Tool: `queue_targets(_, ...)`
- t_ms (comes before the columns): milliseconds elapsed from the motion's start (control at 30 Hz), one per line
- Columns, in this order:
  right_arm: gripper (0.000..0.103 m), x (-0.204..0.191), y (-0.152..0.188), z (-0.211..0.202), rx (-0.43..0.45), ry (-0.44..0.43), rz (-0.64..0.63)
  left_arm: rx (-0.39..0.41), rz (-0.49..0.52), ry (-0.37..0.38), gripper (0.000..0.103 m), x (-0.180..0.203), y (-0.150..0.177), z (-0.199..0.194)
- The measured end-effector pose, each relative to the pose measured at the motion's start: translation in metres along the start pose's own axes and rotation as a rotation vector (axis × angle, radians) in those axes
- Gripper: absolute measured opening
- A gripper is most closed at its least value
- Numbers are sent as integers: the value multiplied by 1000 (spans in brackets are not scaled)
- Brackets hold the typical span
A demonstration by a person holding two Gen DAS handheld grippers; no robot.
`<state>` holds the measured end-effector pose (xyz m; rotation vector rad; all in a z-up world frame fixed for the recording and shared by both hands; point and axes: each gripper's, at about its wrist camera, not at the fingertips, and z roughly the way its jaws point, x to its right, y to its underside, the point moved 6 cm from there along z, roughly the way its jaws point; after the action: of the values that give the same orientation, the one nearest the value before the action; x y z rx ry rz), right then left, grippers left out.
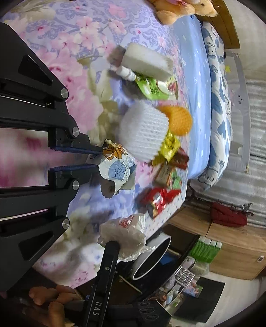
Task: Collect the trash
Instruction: 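Grasp the foil wrapper with the left tool while the right tool grasps the white tissue, then carry both items over the bin and open both tools to release them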
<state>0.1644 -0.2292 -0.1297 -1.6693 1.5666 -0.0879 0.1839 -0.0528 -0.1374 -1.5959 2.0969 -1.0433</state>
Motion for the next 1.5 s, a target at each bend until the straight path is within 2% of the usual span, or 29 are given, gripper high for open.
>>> queue_targets(367, 25, 43, -1, -55, 99, 124, 31, 22, 127, 80, 8, 70, -22, 2)
queue_targets(600, 25, 71, -6, -83, 139, 170, 62, 30, 181, 122, 8, 107, -35, 8)
queue_targets(967, 25, 108, -17, -123, 195, 233, 86, 18, 217, 163, 8, 146, -51, 24)
queue_targets(1500, 25, 145, -38, -144, 223, 300, 116, 17, 255, 210, 8, 192, -75, 48)
